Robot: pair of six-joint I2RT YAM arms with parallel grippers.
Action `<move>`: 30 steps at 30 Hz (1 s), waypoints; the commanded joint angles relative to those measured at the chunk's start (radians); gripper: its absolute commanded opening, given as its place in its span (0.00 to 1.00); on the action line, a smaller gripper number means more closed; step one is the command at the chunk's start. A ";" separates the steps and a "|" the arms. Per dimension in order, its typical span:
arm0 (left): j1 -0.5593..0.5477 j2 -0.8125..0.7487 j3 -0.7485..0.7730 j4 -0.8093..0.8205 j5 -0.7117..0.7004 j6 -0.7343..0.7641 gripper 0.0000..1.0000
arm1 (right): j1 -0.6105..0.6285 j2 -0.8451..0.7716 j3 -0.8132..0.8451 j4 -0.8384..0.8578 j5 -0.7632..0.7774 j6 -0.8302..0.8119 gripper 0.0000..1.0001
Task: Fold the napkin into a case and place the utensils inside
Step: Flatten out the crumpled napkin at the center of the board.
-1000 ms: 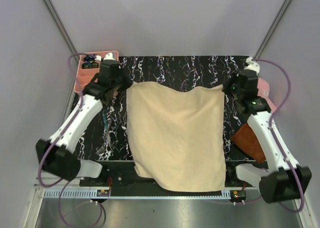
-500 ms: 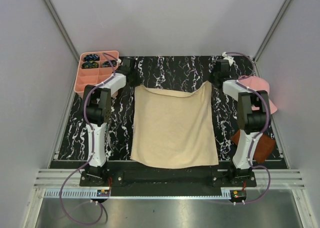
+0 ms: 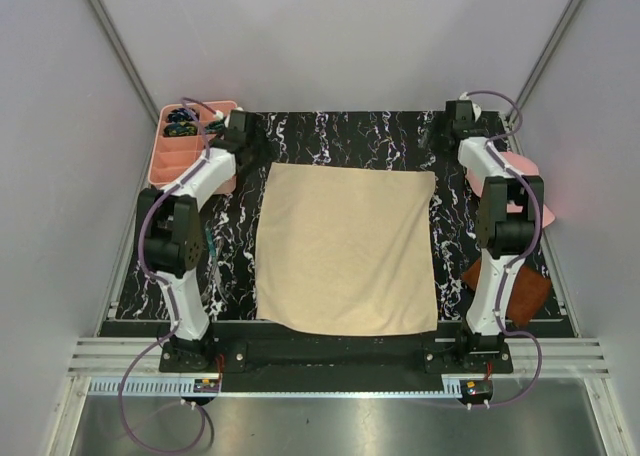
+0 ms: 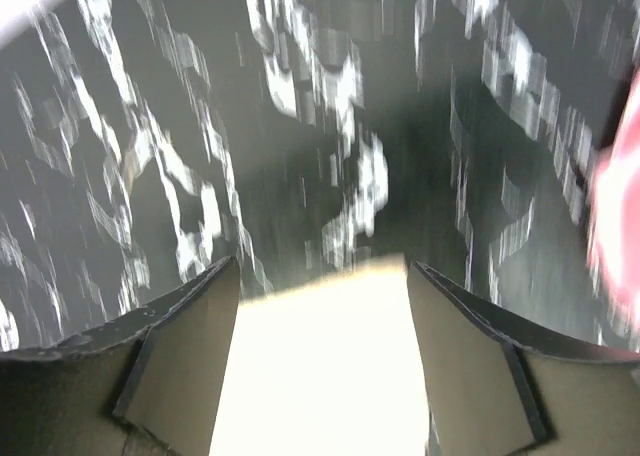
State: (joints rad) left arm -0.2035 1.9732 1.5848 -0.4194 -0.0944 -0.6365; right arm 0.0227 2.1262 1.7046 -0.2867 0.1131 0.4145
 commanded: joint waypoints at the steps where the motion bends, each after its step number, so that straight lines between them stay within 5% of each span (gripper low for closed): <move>1: -0.106 -0.128 -0.179 0.069 0.045 -0.064 0.69 | 0.060 -0.173 -0.182 -0.141 -0.047 0.084 0.72; 6: -0.214 -0.139 -0.310 0.128 0.039 -0.098 0.61 | 0.091 -0.238 -0.333 -0.063 -0.030 0.075 0.53; 11: -0.208 -0.074 -0.303 0.169 0.068 -0.132 0.57 | 0.092 -0.158 -0.289 -0.011 -0.032 0.026 0.40; 23: -0.099 0.163 -0.112 0.142 0.183 -0.316 0.58 | 0.091 0.090 -0.067 -0.058 -0.013 0.040 0.37; 30: -0.057 0.309 0.033 0.154 0.334 -0.342 0.58 | 0.085 0.279 0.267 -0.149 -0.012 0.009 0.39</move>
State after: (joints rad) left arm -0.2722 2.2044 1.5799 -0.2352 0.1757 -0.9718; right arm 0.1150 2.2944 1.7702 -0.3676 0.0879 0.4519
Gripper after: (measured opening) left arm 0.575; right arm 0.383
